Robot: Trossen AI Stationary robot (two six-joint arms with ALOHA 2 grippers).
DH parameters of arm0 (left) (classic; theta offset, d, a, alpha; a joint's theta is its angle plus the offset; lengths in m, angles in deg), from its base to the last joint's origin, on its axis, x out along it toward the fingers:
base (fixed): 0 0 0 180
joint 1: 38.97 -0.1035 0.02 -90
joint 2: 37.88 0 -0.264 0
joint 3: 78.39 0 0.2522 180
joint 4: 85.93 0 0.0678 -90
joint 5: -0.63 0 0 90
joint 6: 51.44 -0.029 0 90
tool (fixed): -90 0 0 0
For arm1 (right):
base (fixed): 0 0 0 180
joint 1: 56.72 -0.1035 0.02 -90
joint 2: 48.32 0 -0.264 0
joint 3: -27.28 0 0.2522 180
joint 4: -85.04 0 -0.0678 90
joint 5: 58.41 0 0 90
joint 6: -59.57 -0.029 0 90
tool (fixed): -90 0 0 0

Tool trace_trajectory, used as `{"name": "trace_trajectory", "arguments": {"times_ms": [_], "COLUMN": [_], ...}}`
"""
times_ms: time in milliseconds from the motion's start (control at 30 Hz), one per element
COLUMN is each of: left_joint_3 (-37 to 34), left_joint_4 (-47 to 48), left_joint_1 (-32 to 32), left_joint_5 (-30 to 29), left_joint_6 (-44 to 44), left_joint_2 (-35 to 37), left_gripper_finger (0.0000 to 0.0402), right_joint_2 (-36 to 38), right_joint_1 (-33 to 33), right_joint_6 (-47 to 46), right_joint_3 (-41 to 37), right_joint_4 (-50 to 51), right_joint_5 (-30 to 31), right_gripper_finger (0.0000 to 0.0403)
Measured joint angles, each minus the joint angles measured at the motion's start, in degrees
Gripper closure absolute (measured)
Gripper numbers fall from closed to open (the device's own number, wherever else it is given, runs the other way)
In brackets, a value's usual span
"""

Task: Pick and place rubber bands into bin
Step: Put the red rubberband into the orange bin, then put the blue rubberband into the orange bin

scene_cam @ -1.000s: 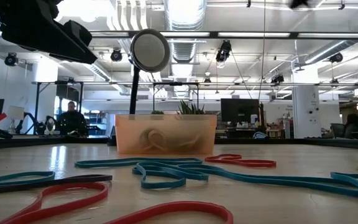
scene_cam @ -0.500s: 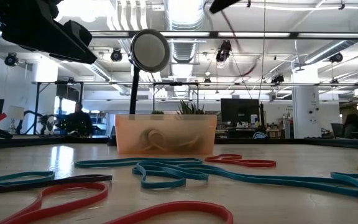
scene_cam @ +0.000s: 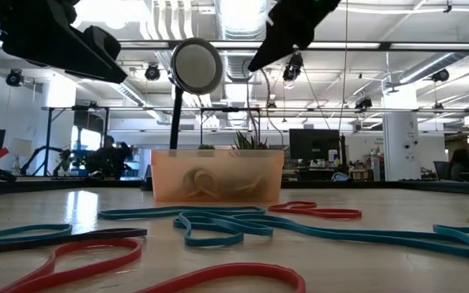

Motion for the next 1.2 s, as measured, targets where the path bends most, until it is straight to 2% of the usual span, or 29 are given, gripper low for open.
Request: {"name": "trace_trajectory", "arguments": {"times_ms": [367,533,633,800,1100,1200], "left_joint_3": [0.0,0.0,0.0,0.0,0.0,0.0], "left_joint_4": [0.0,-0.1,-0.3,-0.5,-0.5,-0.6], "left_joint_1": [0.0,0.0,0.0,0.0,0.0,0.0], "left_joint_5": [0.0,0.0,0.0,0.0,0.0,0.0], "left_joint_6": [-0.3,-0.3,-0.3,-0.3,-0.3,1.1], "left_joint_2": [0.0,0.0,0.0,0.0,0.0,-0.8], "left_gripper_finger": [0.0279,0.0279,0.0279,0.0279,0.0279,0.0279], "right_joint_2": [0.0,0.0,0.0,0.0,0.0,0.1], "right_joint_1": [5.0,5.4,5.4,6.3,7.1,6.9], "right_joint_6": [-0.6,-2.5,-2.8,-5.9,-7.6,-7.9], "right_joint_3": [-9.4,-12.7,-14.0,-14.1,-12.6,-11.3], "right_joint_4": [-9.9,-12.9,-15.1,-15.4,-13.9,-9.1], "right_joint_5": [-7.3,-8.7,-13.9,-20.4,-22.7,-31.3], "right_gripper_finger": [0.0394,0.0394,0.0391,0.0364,0.0304,0.0293]}}
